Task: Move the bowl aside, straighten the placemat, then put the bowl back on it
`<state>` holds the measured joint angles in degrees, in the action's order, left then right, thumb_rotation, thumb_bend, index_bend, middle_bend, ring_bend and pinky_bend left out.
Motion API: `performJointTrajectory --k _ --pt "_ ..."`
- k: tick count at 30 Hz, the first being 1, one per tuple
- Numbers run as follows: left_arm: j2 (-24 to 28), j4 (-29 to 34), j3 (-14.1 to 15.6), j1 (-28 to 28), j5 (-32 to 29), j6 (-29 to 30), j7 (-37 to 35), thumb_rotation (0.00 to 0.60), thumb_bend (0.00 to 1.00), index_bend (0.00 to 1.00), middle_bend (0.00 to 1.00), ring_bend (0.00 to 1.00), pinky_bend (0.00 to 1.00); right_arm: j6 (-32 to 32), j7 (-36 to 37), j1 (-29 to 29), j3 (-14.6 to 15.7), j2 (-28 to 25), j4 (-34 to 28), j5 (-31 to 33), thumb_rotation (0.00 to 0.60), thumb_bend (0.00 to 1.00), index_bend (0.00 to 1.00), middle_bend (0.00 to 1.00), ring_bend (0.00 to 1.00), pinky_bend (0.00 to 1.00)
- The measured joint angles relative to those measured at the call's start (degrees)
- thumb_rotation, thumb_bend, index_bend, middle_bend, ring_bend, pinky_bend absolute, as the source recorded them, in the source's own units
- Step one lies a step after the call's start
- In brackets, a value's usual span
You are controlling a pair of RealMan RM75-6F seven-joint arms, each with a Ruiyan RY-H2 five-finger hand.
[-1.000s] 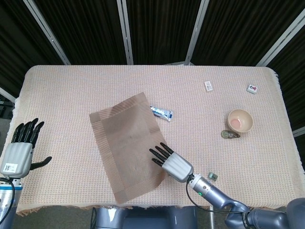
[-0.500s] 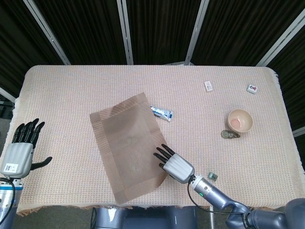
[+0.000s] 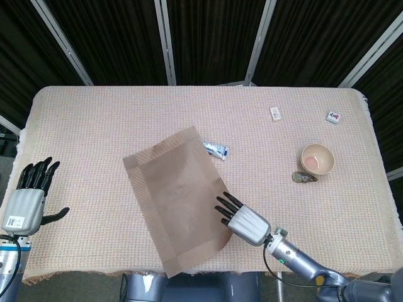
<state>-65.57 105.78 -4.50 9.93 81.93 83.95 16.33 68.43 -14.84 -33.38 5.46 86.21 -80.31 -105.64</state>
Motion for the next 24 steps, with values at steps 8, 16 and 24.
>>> performJointTrajectory --k 8,16,24 --pt "0.0 0.3 0.1 0.0 0.1 -0.2 0.1 0.6 0.0 0.0 0.0 0.0 0.0 8.5 0.3 0.4 3.0 -11.1 6.8 -8.0 0.6 0.39 0.72 0.21 0.0 0.0" --pt "-0.5 0.5 0.2 0.1 0.3 -0.4 0.9 0.6 0.0 0.0 0.0 0.0 0.0 11.3 -2.7 -1.6 2.1 -13.4 20.6 -12.0 0.6 0.39 0.69 0.21 0.0 0.0" --pt "-0.9 0.0 -0.1 0.3 -0.7 -0.7 1.3 0.6 0.0 0.0 0.0 0.0 0.0 11.5 -4.8 -6.5 -0.8 -9.4 33.7 -13.3 0.6 0.32 0.58 0.19 0.0 0.0"
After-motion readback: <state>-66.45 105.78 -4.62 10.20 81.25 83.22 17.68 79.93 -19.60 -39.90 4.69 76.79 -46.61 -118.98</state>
